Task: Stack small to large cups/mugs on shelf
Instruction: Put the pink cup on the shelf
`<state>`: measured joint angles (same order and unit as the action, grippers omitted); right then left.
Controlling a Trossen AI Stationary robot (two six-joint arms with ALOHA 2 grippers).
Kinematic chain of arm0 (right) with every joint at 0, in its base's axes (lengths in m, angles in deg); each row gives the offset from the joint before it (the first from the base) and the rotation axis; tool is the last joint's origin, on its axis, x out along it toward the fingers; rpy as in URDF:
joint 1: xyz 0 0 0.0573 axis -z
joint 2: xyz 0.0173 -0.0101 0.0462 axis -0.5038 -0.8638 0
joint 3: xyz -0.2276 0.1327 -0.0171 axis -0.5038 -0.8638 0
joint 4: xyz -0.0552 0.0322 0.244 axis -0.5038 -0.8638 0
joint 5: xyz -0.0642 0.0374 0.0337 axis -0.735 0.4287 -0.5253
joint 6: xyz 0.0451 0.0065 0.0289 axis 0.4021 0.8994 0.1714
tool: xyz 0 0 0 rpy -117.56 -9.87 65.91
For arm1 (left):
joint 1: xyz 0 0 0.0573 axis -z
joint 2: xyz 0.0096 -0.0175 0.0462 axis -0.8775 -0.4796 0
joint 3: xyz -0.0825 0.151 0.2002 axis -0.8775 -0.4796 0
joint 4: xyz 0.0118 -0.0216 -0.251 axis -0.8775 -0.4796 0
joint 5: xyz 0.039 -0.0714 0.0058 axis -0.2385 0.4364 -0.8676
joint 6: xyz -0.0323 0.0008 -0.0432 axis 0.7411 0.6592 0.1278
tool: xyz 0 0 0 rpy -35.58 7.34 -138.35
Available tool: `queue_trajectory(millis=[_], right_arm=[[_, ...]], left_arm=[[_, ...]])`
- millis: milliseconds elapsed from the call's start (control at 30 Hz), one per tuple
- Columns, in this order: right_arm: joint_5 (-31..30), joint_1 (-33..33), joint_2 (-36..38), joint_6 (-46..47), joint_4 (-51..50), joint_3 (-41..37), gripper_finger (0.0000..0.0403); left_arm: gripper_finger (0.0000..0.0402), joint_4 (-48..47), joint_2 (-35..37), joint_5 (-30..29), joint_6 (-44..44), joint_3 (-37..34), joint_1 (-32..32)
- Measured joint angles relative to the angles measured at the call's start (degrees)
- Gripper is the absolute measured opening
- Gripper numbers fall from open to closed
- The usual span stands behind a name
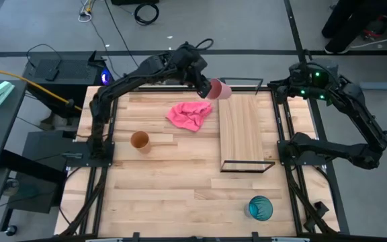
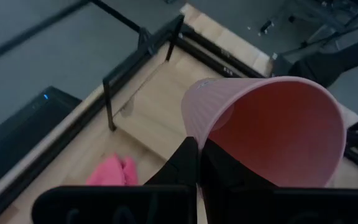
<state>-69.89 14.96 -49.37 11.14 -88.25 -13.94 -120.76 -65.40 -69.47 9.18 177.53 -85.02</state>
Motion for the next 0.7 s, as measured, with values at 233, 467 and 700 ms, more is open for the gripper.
queue_trajectory(millis=[233, 467, 700], right_arm=[[1.03, 0.0, -2.54, -1.01, -3.46, 0.0, 0.0107], [1.05, 0.0, -4.33, -2.61, -7.86, 0.0, 0.0107], [3.77, -0.02, -7.57, -5.05, -8.89, 0.0, 0.0107]], left_arm=[[0.001, -5.11, -3.78, 0.63, -0.57, -0.02, 0.12], [0.001, -17.15, -6.48, -0.31, -1.17, -0.07, 1.52], [0.001, -18.59, -11.74, 1.09, -2.08, -0.07, 3.33]])
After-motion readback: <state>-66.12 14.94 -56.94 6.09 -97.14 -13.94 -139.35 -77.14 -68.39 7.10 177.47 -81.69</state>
